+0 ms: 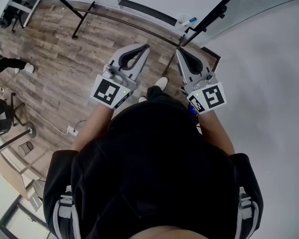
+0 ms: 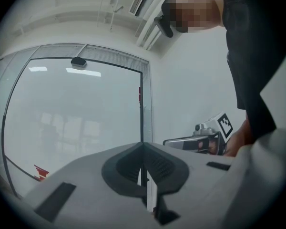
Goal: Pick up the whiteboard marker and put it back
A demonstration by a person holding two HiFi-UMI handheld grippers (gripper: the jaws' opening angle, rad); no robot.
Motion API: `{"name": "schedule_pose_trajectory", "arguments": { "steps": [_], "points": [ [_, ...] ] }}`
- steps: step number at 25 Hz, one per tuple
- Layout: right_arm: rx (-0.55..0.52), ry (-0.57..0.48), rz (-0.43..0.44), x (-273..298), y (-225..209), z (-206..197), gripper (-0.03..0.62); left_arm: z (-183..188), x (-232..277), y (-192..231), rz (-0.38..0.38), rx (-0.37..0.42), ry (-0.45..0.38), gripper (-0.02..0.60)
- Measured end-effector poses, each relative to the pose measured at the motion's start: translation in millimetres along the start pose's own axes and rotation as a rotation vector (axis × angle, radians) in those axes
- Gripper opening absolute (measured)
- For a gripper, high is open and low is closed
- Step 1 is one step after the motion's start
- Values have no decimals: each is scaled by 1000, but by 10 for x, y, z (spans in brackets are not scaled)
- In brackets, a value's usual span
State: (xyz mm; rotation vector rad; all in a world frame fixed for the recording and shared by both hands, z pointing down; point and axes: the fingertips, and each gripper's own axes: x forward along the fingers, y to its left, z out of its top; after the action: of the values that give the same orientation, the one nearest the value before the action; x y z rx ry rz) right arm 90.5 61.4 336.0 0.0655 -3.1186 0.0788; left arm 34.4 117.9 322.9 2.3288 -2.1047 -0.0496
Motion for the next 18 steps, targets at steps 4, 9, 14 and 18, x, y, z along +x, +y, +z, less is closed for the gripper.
{"name": "schedule_pose_trajectory", "arguments": {
  "steps": [4,9,14,18],
  "points": [
    [8,-1,2,102,-194,20,-6,8,212,108,-6,-1,4,3],
    [13,4,12,207,-409,29,-6,10,448,236,-9,3,12,3],
    [25,7,14,276,-728,-97,-6,-112,772,318,-14,5,18,3],
    [20,14,9,308,-951,-136,-6,-107,1035,352,-36,8,12,3]
  ]
}}
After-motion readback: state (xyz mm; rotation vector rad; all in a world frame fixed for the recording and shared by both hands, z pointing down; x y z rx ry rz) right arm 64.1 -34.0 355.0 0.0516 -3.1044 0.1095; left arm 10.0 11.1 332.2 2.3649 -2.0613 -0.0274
